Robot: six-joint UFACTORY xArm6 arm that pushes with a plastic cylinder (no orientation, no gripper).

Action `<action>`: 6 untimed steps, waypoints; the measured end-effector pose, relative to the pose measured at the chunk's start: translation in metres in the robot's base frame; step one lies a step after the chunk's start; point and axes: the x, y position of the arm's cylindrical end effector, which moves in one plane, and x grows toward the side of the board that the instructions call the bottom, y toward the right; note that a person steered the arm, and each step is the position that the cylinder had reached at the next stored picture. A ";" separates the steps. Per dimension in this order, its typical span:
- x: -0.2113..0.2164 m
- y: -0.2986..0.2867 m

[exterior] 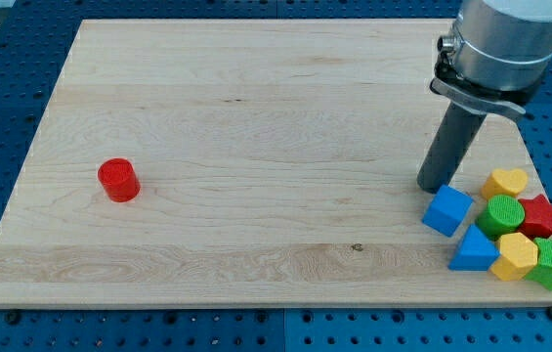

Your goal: Push the blue cube into the blue triangle

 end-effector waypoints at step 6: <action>0.005 0.002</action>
